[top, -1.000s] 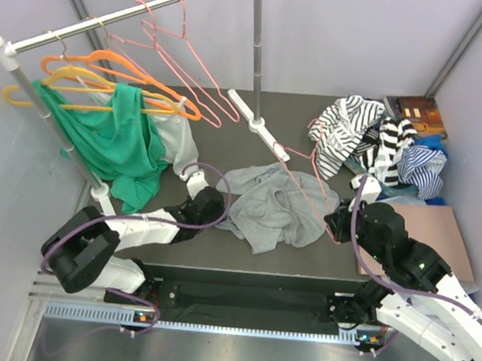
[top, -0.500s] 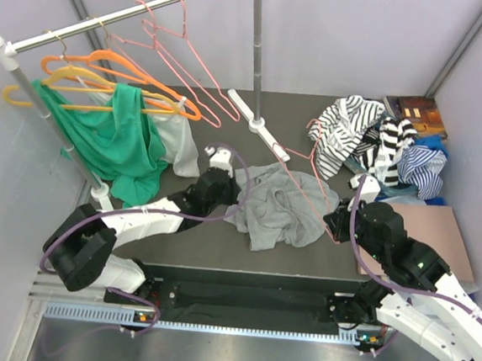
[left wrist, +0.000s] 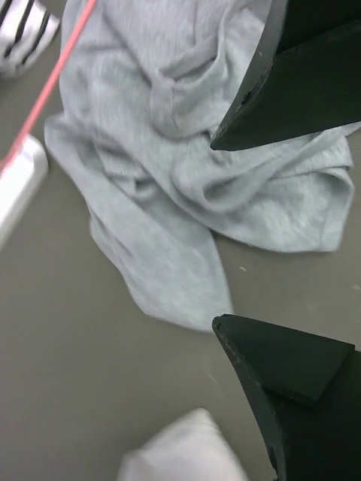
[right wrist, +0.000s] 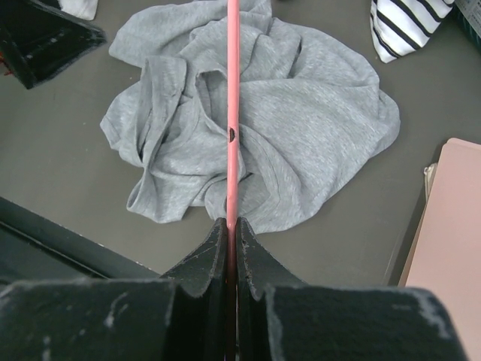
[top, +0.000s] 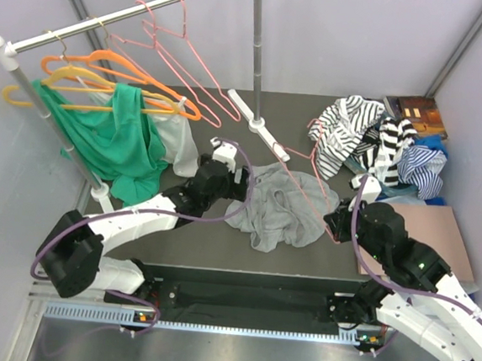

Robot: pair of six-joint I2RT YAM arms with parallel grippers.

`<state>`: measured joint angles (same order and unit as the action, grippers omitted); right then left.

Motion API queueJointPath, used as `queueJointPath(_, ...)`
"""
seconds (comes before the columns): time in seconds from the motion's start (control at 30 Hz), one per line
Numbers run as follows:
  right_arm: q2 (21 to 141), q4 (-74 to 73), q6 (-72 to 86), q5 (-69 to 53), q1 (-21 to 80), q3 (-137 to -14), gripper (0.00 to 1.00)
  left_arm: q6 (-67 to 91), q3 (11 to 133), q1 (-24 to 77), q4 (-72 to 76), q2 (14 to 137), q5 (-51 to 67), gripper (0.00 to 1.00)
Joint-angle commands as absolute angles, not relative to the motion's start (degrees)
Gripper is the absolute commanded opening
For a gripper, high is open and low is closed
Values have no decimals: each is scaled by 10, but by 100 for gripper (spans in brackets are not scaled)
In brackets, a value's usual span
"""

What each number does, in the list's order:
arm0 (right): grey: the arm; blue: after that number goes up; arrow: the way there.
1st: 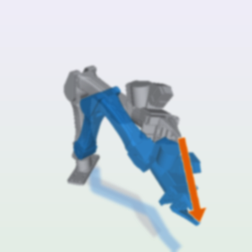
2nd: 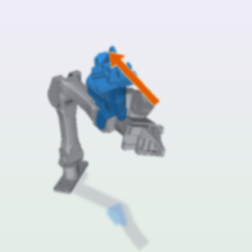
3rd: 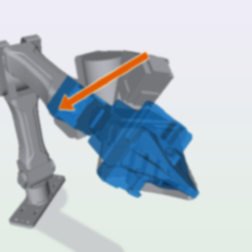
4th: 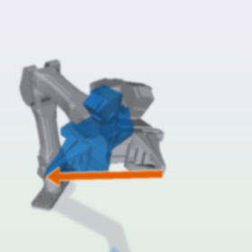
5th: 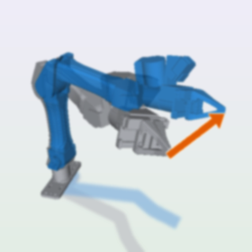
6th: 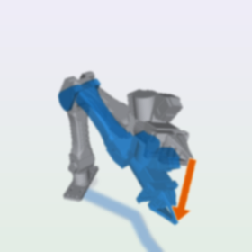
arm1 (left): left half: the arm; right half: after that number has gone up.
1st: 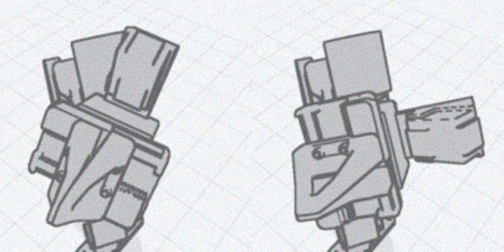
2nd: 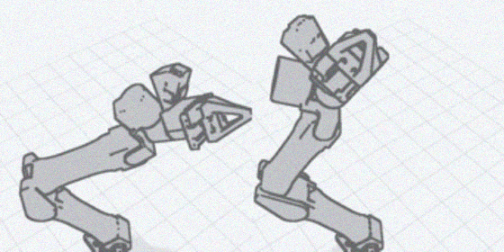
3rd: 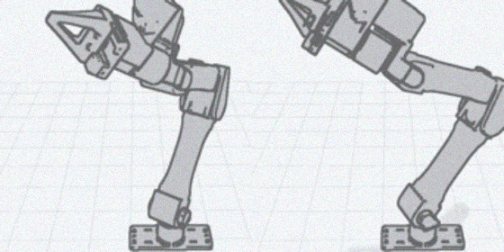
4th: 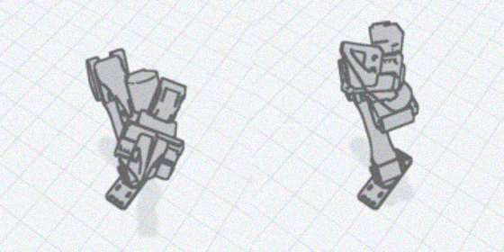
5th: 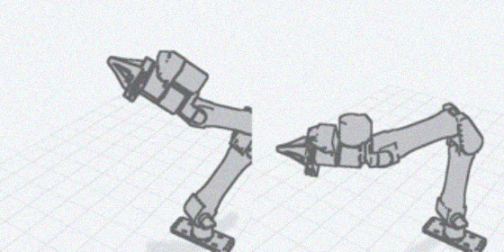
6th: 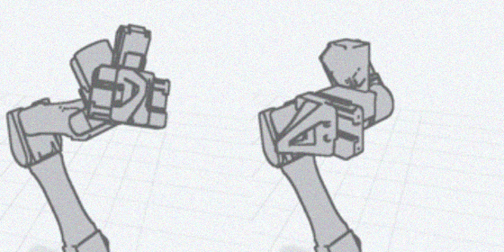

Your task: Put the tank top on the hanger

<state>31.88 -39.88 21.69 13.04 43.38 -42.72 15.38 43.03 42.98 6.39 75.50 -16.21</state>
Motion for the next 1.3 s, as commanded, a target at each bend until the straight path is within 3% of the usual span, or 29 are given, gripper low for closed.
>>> queueJointPath(0.0,320,-367,221,140,439,-427,0,298,425,429,-32,684,-242,92)
queueJointPath(0.17,322,-360,224,138,439,-422,0,412,381,433,38,674,-135,69)
queueJointPath(0.37,314,-362,232,135,439,-420,0,432,409,447,76,765,-94,59)
queueJointPath(0.63,300,-365,235,136,439,-418,0,432,442,448,87,839,-105,57)
queueJointPath(0.73,303,-364,234,134,439,-417,0,435,445,448,106,850,-95,51)
queueJointPath(1.27,305,-363,232,129,439,-417,0,417,502,448,84,939,-131,48)
